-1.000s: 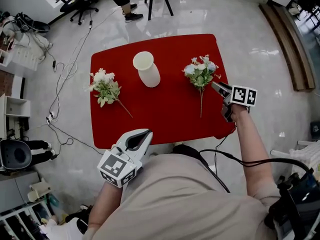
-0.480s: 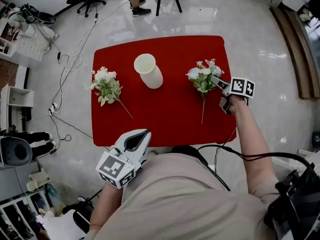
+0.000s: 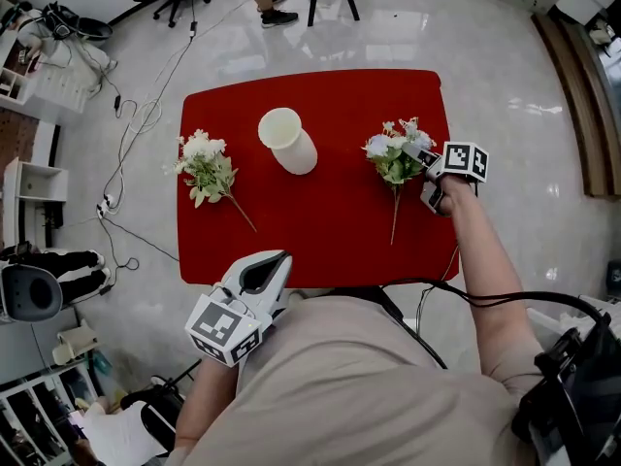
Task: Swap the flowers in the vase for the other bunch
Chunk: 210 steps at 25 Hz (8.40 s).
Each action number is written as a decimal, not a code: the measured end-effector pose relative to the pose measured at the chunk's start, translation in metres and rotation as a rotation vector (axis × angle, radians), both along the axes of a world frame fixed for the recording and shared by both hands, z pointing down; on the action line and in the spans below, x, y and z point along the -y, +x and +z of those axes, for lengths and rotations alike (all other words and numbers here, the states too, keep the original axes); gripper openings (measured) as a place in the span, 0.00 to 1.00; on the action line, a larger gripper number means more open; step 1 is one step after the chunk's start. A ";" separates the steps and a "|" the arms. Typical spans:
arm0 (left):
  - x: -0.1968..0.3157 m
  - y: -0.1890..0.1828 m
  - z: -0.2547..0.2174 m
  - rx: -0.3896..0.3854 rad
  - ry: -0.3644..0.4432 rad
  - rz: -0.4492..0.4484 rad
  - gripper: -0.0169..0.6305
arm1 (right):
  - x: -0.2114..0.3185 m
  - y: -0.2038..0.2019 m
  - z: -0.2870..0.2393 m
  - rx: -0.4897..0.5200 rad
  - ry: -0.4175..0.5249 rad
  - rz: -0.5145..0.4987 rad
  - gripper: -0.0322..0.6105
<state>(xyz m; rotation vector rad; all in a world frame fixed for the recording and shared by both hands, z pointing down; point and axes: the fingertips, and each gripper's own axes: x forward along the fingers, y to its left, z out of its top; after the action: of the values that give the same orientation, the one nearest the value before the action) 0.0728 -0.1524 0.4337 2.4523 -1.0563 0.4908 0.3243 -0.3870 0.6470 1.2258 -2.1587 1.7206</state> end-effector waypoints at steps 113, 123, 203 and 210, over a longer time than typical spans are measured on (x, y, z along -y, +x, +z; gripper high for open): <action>-0.119 -0.166 -0.021 -0.052 0.106 -0.294 0.04 | 0.007 -0.243 -0.461 0.063 1.218 -0.023 0.12; -0.103 -0.150 -0.015 -0.018 0.084 -0.299 0.04 | 0.024 -0.251 -0.404 0.056 1.193 -0.072 0.12; -0.177 -0.176 -0.006 -0.089 0.069 -0.059 0.04 | -0.112 -0.247 -0.203 -0.308 0.822 -0.075 0.46; -0.190 -0.176 -0.001 -0.097 0.067 -0.002 0.04 | -0.166 -0.234 -0.180 -0.376 0.781 -0.078 0.40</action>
<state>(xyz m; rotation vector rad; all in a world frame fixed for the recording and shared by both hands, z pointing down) -0.1032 0.0381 0.4325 2.5059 -1.0510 0.3377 0.0907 -0.2213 0.4668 1.4196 -2.6331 0.5151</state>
